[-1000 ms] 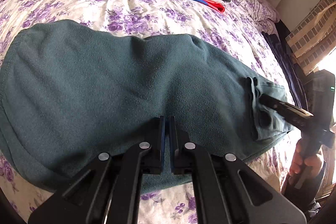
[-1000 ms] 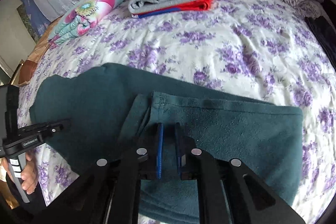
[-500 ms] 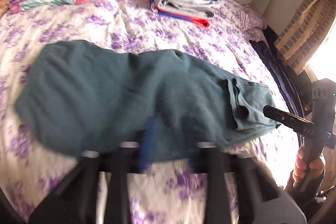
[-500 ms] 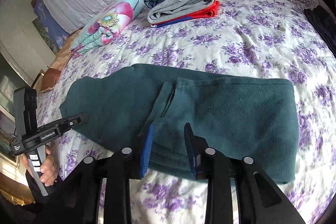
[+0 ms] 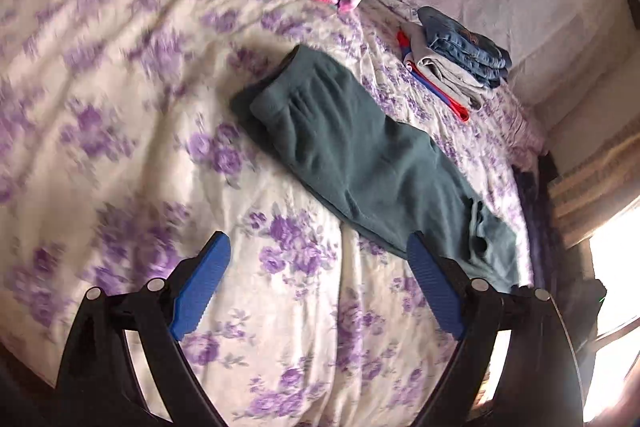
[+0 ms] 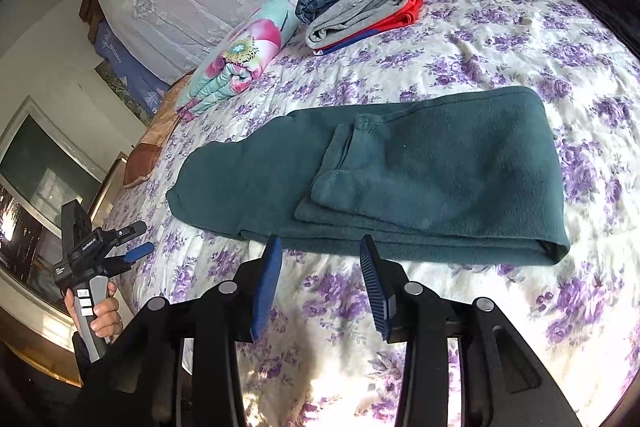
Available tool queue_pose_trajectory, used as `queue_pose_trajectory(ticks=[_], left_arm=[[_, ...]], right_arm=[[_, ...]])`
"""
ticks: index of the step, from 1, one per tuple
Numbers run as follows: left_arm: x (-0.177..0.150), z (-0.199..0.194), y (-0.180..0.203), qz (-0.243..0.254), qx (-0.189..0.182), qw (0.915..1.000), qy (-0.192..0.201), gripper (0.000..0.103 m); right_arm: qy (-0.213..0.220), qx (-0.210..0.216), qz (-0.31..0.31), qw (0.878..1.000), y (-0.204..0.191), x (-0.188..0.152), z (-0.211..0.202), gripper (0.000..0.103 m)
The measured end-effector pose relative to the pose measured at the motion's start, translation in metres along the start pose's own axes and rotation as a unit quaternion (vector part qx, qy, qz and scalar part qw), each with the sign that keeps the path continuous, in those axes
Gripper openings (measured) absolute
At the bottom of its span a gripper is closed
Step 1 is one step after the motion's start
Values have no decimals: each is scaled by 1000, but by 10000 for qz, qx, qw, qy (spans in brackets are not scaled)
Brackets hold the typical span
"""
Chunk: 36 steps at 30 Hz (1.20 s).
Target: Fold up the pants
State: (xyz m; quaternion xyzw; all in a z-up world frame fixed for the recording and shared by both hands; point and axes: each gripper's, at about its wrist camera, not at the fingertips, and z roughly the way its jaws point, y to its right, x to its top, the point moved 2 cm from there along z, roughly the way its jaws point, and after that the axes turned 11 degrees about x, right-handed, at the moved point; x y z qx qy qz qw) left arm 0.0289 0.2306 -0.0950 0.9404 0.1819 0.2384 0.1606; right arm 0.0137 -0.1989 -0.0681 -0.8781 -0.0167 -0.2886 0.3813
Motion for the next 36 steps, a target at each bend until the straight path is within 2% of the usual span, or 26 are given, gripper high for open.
queue_pose_trajectory(ticks=[2,10,11,12,13,14,15,16,18,20,23,25,28,29,31,36], left_arm=[[4,13,4,-107,-122,9998,-147,87],[51,61,28,-92,332,9994,3,87],[59,67,31,-85,449,9990,31,80],[64,69,35,-31,578,9983,107,66],[68,71,38,96,742,9971,138,12],[71,74,42,218,654,9976,42,9],[72,71,41,121,508,9986,84,8],[70,62,42,136,570,9978,313,8],[65,43,53,458,732,9932,786,8],[58,22,64,696,678,9884,1163,8],[52,2,76,974,525,9834,1440,8],[52,0,82,1109,535,9814,1475,8],[55,6,81,1122,462,9829,1382,8],[55,7,79,1077,434,9841,1341,8],[57,9,74,987,355,9863,1273,8],[58,9,68,924,270,9880,1211,8]], right_arm=[[55,-15,21,10000,3,-1,-5,41],[216,-75,119,9997,8,-7,-16,41],[219,-84,130,9996,9,-8,-16,41],[218,-98,138,9996,9,-8,-15,41],[212,-116,136,9996,9,-8,-15,41],[202,-136,131,9996,8,-8,-14,41],[188,-163,124,9996,8,-8,-13,41],[160,-206,116,9996,8,-8,-12,41],[82,-274,122,9995,8,-7,-7,41],[-65,-374,82,9992,7,-2,3,41],[-350,-380,-190,9985,-6,12,23,41],[-584,-315,-450,9968,-18,28,44,41],[-850,-246,-708,9936,-34,53,84,40],[-907,-236,-753,9927,-37,59,96,38],[-1070,-277,-804,9906,-42,73,127,17],[-1423,-602,-767,9850,-34,75,181,16]])
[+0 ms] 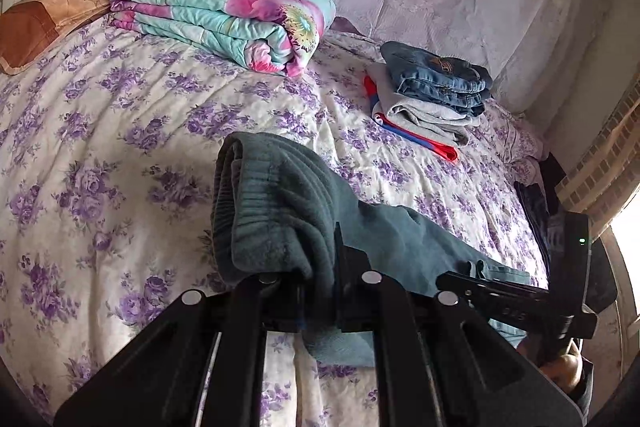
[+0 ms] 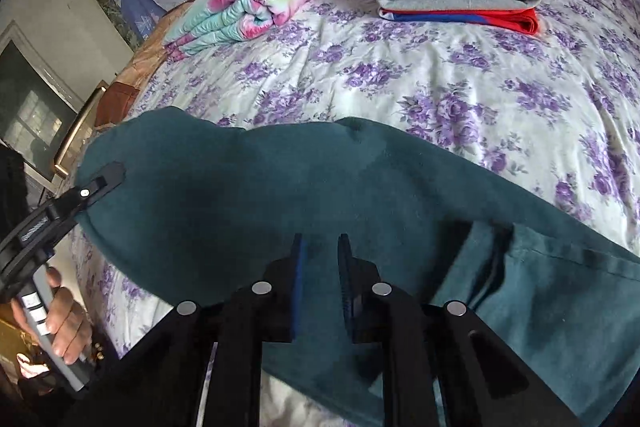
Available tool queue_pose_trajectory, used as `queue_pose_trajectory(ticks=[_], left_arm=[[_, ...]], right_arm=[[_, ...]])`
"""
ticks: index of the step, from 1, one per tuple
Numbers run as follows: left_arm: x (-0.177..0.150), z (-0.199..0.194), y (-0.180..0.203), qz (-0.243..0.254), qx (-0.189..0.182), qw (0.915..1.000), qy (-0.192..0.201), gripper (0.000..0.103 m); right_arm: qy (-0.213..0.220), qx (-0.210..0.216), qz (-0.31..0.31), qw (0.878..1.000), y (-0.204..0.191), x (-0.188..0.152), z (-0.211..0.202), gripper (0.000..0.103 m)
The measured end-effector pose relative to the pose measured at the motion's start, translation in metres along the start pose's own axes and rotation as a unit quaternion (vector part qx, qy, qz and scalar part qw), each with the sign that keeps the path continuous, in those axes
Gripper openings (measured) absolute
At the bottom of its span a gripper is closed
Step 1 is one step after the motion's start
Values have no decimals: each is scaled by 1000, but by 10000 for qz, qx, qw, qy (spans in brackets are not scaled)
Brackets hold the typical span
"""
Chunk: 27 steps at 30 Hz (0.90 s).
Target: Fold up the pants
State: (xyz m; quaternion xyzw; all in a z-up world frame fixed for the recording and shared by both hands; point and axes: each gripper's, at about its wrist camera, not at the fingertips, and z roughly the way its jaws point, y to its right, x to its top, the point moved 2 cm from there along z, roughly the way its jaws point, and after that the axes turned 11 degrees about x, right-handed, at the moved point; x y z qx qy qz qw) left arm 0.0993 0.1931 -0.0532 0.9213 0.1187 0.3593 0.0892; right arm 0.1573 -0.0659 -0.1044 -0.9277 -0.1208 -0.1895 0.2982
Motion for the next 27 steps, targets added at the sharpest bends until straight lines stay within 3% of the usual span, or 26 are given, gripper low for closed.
queue_pose_trajectory(ticks=[2,6,9,12,17,19,22,25,27], left_arm=[[-1,2,2,52,21,10000,-21,8],[0,6,10,171,99,9998,-66,8],[0,-2,29,590,108,9982,12,8],[-2,-15,57,1103,169,9936,169,8],[-8,-27,125,1840,-1,9826,271,8],[-13,-28,162,2190,-126,9752,288,8],[-34,-27,225,2879,-339,9563,371,8],[-67,-10,284,3418,-694,9372,-10,8],[-98,9,322,3802,-910,9197,-363,8]], right_arm=[[-160,-24,72,9998,6,-3,16,16],[-13,246,206,9995,6,-3,-4,16],[574,351,114,9977,6,-9,-51,16],[1175,562,418,9906,24,-29,-104,18],[2089,492,1119,9703,75,-94,-181,18],[2345,403,1419,9609,94,-122,-204,18],[2697,174,1751,9467,117,-162,-237,18],[2905,55,1928,9372,131,-193,-261,19],[2973,41,2008,9334,137,-208,-268,19]])
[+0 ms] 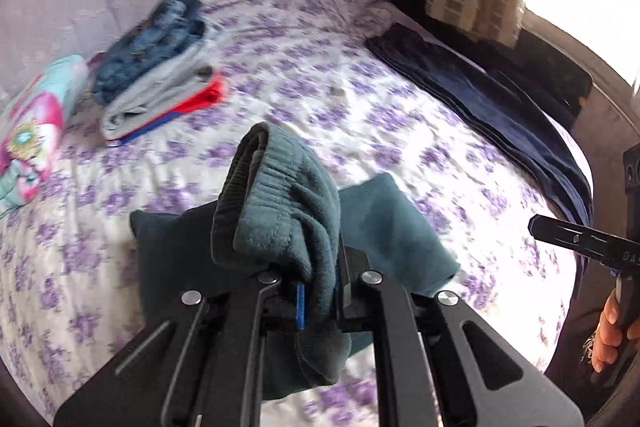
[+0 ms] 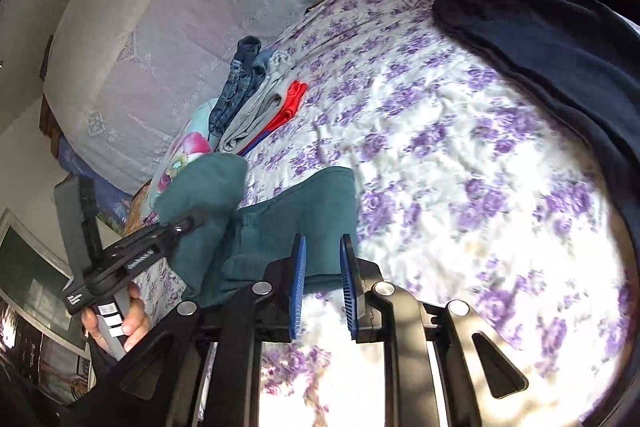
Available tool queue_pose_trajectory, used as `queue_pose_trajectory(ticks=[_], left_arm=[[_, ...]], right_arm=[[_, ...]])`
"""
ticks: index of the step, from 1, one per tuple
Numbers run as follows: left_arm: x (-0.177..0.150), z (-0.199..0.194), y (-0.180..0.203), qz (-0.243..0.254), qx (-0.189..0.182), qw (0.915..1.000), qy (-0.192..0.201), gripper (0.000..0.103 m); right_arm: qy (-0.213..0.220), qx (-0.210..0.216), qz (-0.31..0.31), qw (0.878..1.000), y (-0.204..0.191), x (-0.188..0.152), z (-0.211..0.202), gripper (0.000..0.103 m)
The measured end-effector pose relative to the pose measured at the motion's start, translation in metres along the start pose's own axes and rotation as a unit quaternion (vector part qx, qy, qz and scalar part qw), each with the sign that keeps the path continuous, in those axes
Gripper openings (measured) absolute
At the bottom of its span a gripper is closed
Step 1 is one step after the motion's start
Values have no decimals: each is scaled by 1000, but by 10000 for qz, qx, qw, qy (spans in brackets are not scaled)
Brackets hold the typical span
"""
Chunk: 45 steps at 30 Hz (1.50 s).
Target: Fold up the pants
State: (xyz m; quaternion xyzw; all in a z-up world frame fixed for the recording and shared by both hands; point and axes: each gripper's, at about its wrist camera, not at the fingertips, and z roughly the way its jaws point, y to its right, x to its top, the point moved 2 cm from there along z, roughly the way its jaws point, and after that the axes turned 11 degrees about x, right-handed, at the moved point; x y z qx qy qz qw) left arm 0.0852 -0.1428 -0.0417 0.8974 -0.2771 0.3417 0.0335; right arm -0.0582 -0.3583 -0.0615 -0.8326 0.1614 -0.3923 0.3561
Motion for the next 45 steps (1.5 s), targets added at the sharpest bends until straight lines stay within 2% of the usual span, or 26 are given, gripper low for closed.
queue_pose_trajectory(ticks=[3,4,5,6,7,8,11,13,14,16,17,18,20,22,23,25,26,28,29,32,34,36,38,40,41,45], left_arm=[[-3,42,48,552,-98,9976,-409,13],[-7,58,60,706,-170,9953,-645,28],[-10,65,64,708,-172,9945,-751,37],[-12,66,65,662,-188,9947,-766,38],[-13,63,63,648,-230,9949,-742,43],[-13,53,59,611,-371,9950,-698,57],[-7,8,25,47,-928,9953,-263,86],[-6,-21,-7,-395,-1044,9937,85,91],[-11,-33,-29,-670,-885,9936,222,91],[-17,-39,-62,-1077,-507,9926,242,88],[-23,-40,-77,-1261,-388,9910,220,75],[-30,-37,-91,-1415,-376,9891,131,67],[-46,-28,-105,-1624,-468,9856,-111,41],[-57,-12,-107,-1670,-521,9840,-334,24],[-64,-5,-102,-1657,-538,9837,-437,20],[-73,6,-93,-1603,-643,9834,-555,19],[-77,14,-89,-1556,-651,9836,-631,19],[-84,32,-87,-1536,-563,9827,-873,19],[-88,39,-89,-1580,-645,9807,-957,19],[-92,39,-95,-1624,-873,9791,-859,19],[-94,40,-98,-1657,-987,9777,-825,19],[-96,35,-101,-1717,-1023,9763,-826,18],[-97,27,-104,-1674,-958,9783,-762,18],[-99,20,-107,-1662,-877,9796,-715,18],[-100,20,-109,-1705,-871,9788,-728,18],[-102,23,-113,-1802,-869,9758,-876,17]], right_arm=[[-18,-6,124,9999,12,-6,-3,19],[-51,-3,159,9999,15,-7,0,19],[-96,-3,195,9998,18,-8,3,19],[-137,1,224,9997,21,-9,7,19],[-174,13,254,9995,23,-9,10,19],[-201,21,282,9994,24,-9,15,19],[-329,75,342,9988,24,-10,30,19],[-455,160,289,9984,18,-9,38,19],[-528,229,232,9981,12,-8,43,19],[-636,441,20,9970,-7,-4,51,19],[-674,526,-112,9963,-18,-1,54,19],[-704,611,-270,9953,-31,2,59,19],[-767,718,-610,9926,-55,8,72,24],[-730,549,-856,9921,-69,13,86,25],[-664,321,-1014,9921,-73,15,94,25],[-552,-197,-1297,9898,-71,18,107,26],[-671,-524,-1281,9881,-63,16,117,26],[-1016,-859,-879,9872,-34,10,125,25],[-1116,-880,-729,9872,-21,6,126,23],[-1253,-699,-504,9884,-4,-2,115,17],[-1366,-819,-491,9860,-13,2,114,20],[-1382,-984,-910,9813,-43,14,116,24],[-1382,-706,-1487,9766,-90,28,125,32],[-1534,-339,-2030,9665,-131,35,146,44],[-1684,-225,-2326,9576,-150,36,164,45],[-2514,-351,-3168,9139,-184,35,255,47]])
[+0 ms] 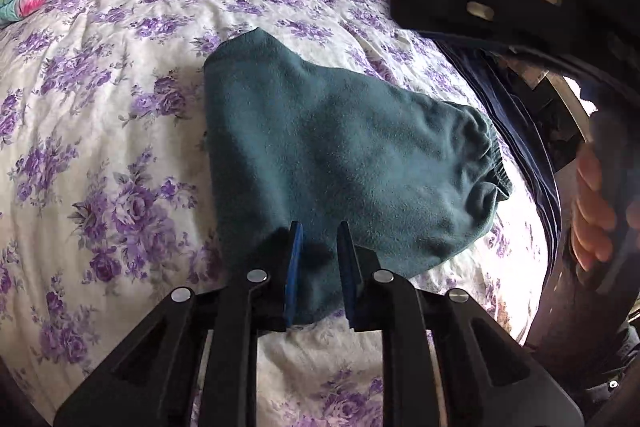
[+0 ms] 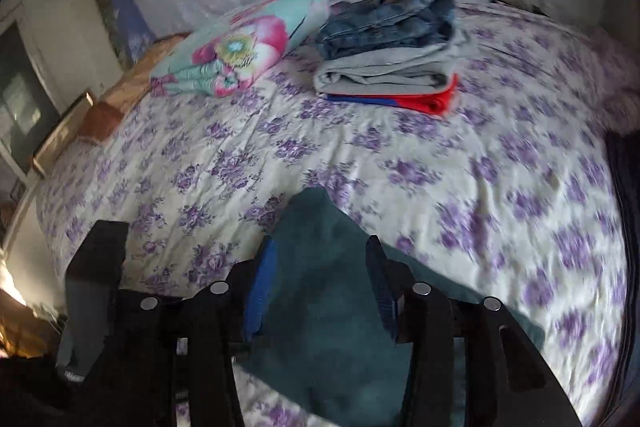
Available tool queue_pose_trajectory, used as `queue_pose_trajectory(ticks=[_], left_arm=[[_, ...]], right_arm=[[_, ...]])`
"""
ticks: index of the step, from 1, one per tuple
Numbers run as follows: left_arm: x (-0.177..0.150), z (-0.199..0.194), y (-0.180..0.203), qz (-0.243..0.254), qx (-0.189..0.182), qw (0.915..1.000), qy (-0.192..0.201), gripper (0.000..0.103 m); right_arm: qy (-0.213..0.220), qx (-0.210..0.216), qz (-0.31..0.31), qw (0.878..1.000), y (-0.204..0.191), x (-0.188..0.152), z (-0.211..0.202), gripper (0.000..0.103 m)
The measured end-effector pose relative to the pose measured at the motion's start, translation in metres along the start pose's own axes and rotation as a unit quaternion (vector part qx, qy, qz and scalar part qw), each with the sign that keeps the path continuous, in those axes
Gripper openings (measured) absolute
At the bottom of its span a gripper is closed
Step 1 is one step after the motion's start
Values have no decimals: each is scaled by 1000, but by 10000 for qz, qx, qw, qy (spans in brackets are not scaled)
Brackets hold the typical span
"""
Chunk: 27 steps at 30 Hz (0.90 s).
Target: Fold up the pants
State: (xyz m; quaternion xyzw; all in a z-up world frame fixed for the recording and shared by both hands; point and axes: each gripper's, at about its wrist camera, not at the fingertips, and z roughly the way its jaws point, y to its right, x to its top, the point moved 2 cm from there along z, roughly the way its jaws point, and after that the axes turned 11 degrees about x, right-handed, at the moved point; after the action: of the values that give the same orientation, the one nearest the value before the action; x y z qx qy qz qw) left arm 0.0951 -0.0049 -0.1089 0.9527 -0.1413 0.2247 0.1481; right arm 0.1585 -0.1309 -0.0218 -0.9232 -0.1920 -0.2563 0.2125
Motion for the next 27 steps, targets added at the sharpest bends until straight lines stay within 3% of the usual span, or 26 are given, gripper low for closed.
queue_pose_trajectory(ticks=[3,6,9,10,11,12,16,19,23,25,27], left_arm=[[0,-3,2,56,37,10000,25,17],[-1,2,3,102,44,9999,-25,17],[-3,7,2,112,-12,9999,-71,17],[-3,6,1,108,-44,9999,-71,17],[-3,6,0,106,-78,9999,-70,17],[-4,6,-1,106,-98,9999,-69,17],[-7,6,0,157,-50,9999,-47,17],[-10,11,5,219,59,9997,-17,17],[-10,15,6,252,24,9996,95,18],[-9,16,3,187,-58,9998,89,18],[-8,16,1,144,-78,9999,54,18]], right_arm=[[-678,27,-172,9976,10,23,50,47],[-884,-231,-161,9957,26,34,82,47],[-1258,257,271,9913,42,28,107,47],[-1286,362,337,9905,43,25,112,43],[-1223,510,388,9904,44,24,113,30],[-1129,623,445,9907,42,26,112,10],[-800,312,544,9948,36,43,101,10],[-1094,97,666,9917,48,40,125,10],[-985,61,490,9939,46,35,130,13],[-1002,70,629,9929,47,36,122,29],[-860,131,797,9930,46,38,100,36]])
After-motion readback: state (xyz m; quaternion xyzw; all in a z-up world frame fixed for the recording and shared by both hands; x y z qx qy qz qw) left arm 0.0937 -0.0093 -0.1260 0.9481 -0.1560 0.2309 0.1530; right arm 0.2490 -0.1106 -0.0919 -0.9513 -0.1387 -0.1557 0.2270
